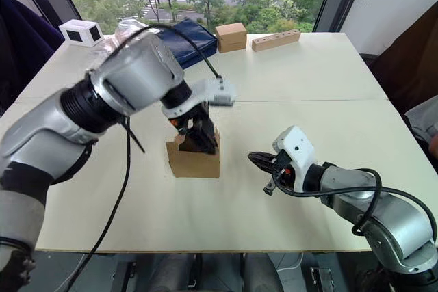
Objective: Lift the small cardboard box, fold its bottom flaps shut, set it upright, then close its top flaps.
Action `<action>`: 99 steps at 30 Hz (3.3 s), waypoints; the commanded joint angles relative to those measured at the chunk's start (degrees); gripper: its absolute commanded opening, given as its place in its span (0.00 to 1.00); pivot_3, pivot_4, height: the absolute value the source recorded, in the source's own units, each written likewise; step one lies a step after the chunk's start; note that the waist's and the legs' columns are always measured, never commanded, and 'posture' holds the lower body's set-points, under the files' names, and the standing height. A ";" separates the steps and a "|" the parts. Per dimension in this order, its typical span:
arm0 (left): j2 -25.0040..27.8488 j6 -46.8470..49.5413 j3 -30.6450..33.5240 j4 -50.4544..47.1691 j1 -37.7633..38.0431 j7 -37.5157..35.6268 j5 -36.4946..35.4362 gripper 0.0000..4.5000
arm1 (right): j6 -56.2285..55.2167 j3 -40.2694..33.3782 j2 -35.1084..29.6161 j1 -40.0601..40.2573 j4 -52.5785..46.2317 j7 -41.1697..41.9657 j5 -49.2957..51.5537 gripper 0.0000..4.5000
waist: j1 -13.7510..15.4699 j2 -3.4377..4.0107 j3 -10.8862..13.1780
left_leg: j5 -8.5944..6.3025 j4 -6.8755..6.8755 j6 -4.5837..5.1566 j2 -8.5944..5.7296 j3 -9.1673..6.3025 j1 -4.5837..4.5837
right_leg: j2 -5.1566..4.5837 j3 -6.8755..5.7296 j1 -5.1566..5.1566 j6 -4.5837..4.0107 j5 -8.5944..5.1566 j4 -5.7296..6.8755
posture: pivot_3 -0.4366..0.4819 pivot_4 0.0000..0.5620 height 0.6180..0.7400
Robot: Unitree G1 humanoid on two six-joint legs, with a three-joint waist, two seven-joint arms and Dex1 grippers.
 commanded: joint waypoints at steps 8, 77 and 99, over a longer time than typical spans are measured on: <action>2.87 -17.45 46.02 0.23 19.56 28.14 -4.16 0.60 | 0.19 -6.64 1.48 -1.41 3.59 1.61 7.72 0.00 | -0.35 0.27 -0.16 | 0.00 -0.05 -0.01 0.11 0.13 0.23 | -0.15 0.16 0.00 -0.01 0.00 0.17 | 0.48 0.27 1.00; 10.58 -34.27 36.78 -24.48 60.61 32.71 -17.98 0.01 | -7.62 12.71 9.97 -20.16 20.04 17.07 -13.32 0.00 | 0.10 0.11 -0.24 | -0.06 0.24 0.08 0.02 0.06 0.10 | -0.19 0.03 0.05 0.00 0.02 0.19 | 0.48 0.27 1.00; 8.93 -37.61 31.96 -24.48 62.67 34.66 -13.18 0.01 | -10.38 21.17 10.38 -23.29 26.18 20.63 -22.80 0.00 | 0.19 0.11 -0.24 | -0.06 0.27 0.08 0.00 0.05 0.10 | -0.21 0.02 0.07 0.00 0.02 0.20 | 0.48 0.27 1.00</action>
